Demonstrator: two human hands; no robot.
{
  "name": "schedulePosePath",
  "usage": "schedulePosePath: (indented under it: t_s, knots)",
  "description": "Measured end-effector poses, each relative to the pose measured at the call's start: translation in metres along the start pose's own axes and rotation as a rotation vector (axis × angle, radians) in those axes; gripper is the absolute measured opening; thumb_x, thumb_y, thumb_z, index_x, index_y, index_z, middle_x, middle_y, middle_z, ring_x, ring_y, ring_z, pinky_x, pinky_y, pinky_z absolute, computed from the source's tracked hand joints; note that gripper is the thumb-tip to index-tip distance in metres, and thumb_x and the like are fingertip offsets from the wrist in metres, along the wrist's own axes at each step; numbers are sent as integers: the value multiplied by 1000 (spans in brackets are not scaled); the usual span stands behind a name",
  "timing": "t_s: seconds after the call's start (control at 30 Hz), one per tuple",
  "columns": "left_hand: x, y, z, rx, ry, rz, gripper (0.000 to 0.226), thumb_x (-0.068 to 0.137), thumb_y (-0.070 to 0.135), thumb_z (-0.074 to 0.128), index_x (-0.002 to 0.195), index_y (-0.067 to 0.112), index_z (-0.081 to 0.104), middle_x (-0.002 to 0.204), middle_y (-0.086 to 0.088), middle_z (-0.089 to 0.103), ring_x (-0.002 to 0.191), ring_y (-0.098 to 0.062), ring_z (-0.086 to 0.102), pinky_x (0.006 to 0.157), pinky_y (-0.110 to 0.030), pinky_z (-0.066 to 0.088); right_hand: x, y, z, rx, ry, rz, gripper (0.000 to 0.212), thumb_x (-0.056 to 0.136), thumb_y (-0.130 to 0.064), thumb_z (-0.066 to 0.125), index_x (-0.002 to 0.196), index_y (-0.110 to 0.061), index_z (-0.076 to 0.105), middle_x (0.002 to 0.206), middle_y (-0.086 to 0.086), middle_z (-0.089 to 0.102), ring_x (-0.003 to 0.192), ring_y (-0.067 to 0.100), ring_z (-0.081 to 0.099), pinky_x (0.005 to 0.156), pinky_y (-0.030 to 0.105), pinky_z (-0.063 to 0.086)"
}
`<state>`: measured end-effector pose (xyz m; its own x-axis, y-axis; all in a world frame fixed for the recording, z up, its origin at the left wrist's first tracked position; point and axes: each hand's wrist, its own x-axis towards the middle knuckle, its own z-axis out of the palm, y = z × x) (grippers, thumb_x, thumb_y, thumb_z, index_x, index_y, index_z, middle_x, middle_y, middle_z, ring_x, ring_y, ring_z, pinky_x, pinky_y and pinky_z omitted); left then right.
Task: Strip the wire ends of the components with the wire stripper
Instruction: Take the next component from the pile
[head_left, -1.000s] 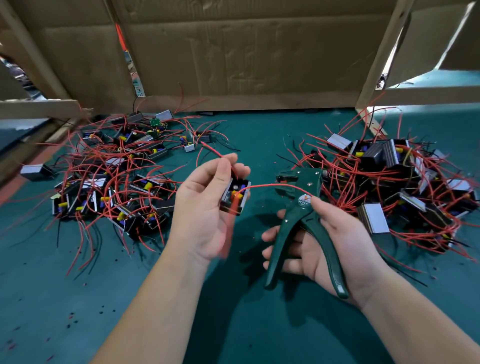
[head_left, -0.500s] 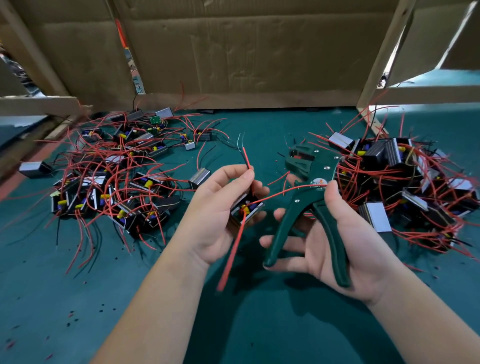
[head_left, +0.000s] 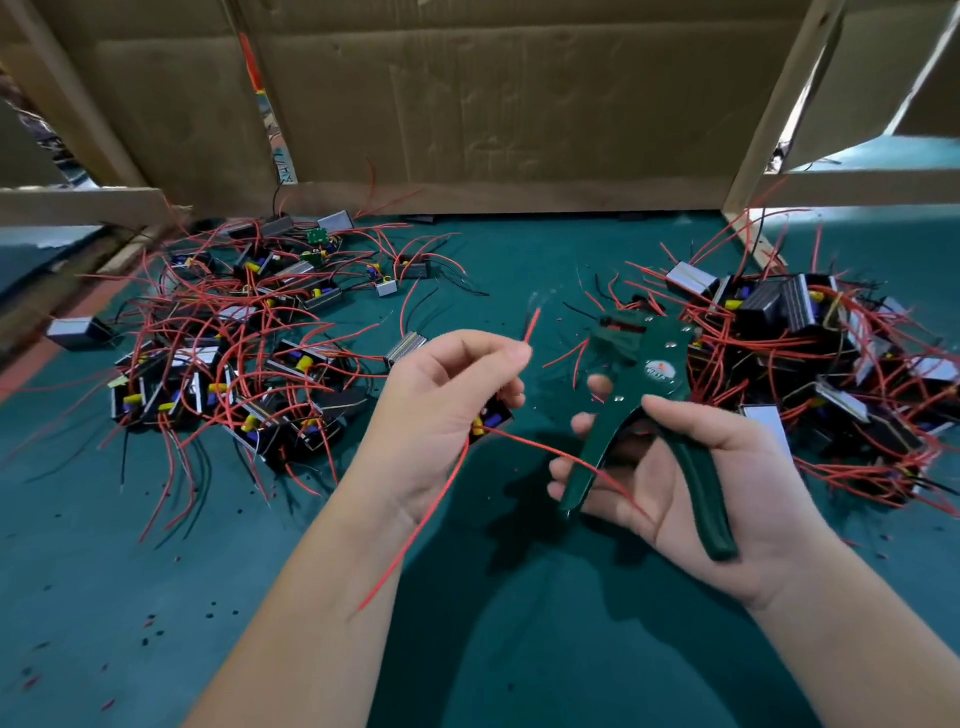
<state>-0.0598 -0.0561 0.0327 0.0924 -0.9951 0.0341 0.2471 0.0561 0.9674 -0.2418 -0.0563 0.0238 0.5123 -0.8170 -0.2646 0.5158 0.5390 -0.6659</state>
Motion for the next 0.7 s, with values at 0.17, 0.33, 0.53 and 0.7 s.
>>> schedulePosePath:
  t_s: [0.17,0.33,0.53,0.7]
  knots:
    - [-2,-3,-1,195,-123,-18,15,80,11,71,66,17,70,57,2,61,53,-6,54,52,-13,43,-7,-5,0,27,-190,-121,73,53,-24,81,123,-12,64,99,15,65,79,42,67,83,53,54]
    - [-6,-4,1,186,-195,-85,10,64,25,73,65,15,71,58,-1,61,52,-8,53,52,-17,45,-9,1,3,-108,-269,-118,69,57,-26,84,119,-4,64,110,18,65,78,45,65,77,50,54]
    - [-5,-1,-1,225,-137,-145,12,63,30,74,66,18,73,59,2,63,53,-6,57,51,-25,54,-10,1,3,-149,-218,-184,65,58,-25,84,118,-5,66,104,20,67,77,46,66,76,49,55]
    - [-7,-1,-1,256,-157,-151,16,63,34,75,69,19,73,60,3,63,51,-8,55,48,-25,52,-11,1,5,-163,-242,-138,75,60,-25,84,125,0,58,103,25,66,77,45,66,74,46,55]
